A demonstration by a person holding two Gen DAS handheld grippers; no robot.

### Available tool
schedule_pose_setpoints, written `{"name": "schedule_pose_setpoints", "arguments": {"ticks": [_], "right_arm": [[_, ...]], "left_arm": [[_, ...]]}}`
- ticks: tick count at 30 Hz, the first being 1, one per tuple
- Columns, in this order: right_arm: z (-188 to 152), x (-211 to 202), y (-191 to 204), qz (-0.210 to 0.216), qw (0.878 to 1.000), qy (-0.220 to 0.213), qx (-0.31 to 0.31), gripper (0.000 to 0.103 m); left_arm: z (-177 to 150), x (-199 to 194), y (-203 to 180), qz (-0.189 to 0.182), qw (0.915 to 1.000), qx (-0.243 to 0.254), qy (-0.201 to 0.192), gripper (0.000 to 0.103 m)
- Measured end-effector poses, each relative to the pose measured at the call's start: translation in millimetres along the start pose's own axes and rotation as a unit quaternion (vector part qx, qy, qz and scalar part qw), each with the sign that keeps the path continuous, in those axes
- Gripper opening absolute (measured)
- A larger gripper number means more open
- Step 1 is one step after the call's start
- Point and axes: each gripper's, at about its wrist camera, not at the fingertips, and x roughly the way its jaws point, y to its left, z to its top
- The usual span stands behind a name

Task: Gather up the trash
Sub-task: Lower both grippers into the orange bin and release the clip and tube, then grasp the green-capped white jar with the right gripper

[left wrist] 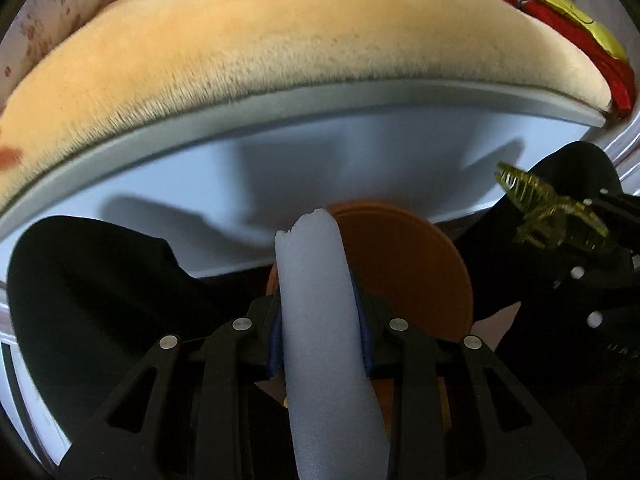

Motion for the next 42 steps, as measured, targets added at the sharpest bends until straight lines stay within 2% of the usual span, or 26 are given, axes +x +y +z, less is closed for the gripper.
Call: {"name": "schedule_pose_setpoints", "arguments": {"ticks": [2,4,6,7,16,21,26,30,35,38,41,42], "right_arm": [[1,6,2,0.001,1.000,0.006,-0.003,0.044],[1,12,4,0.002,1.000,0.015,-0.006,0.047],[1,16,3,0.000,1.000,0.022,-0.001,0.056],[2,16,1,0.000,1.000,0.023,0.002,0.056],[4,-5,-7,-0.011,1.000,-0.006,0.019,0.057],[16,-48,-25,-0.020,0.998,-0.058,0.024,0.057],[58,-90,-77,-0.041,0.990,-0.117,0.068,0.057],[104,-95,-125,-0.051,0.981,-0.146,0.118,0.057],[161,-85,-158,-0.032,0.980,-0.122,0.154,0.057],[193,-64,-164,-0.016,0.985,-0.081,0.152,0.056],[210,-42,-176,0.005,0.986,-0.034,0.165,0.051],[218,-32,-179,0.016,0.985,-0.007,0.169,0.051]], "left_arm": [[1,5,0,-0.001,1.0000,0.002,0.007,0.029],[-1,9,-1,0.001,0.9998,0.002,0.018,0.036],[-1,16,0,0.014,0.9994,0.001,0.031,0.064],[0,16,1,0.014,0.9994,-0.002,0.031,0.068],[3,11,8,0.017,0.9996,-0.011,0.020,0.070],[7,-20,6,0.022,0.9995,-0.004,-0.024,0.070],[28,-58,5,0.028,0.9965,0.006,-0.079,0.072],[53,-79,6,0.017,0.9934,-0.007,-0.113,0.077],[70,-78,4,0.001,0.9921,-0.014,-0.125,0.077],[70,-77,2,-0.005,0.9919,-0.007,-0.126,0.077],[74,-74,2,-0.016,0.9919,-0.007,-0.126,0.077],[74,-74,3,-0.021,0.9918,-0.007,-0.126,0.077]]}}
